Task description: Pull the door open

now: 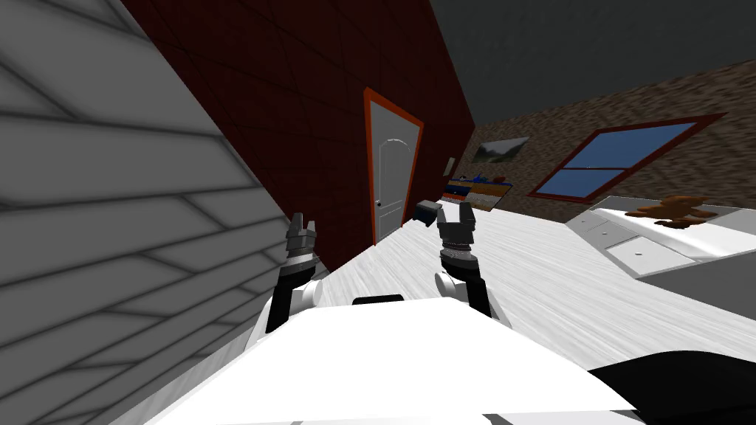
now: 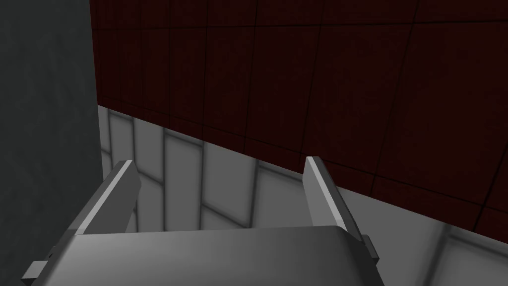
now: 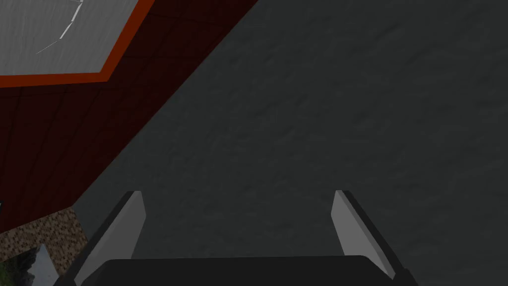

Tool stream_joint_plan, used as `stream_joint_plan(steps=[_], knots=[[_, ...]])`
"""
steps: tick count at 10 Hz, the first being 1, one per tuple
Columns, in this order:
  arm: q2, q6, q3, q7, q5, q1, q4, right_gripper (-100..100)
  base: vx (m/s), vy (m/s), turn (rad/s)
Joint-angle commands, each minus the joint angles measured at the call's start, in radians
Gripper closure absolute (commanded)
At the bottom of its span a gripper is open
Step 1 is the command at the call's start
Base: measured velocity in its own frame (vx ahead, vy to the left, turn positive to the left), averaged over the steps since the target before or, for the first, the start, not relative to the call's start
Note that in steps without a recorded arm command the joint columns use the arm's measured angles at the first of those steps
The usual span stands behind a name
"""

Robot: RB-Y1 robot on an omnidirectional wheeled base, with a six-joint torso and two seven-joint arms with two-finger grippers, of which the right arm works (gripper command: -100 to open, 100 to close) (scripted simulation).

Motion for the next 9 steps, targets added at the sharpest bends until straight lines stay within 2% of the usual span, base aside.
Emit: stream_joint_plan(steps=[1,9], knots=[[-0.006,0.008,0.001,0.033,0.02,-0.009,0.03,-100,0.105,-0.005,0.119],[-0.025,0.044,0.004,0.175,0.105,-0.049,0.161,-100,0.136,-0.045,0.105]])
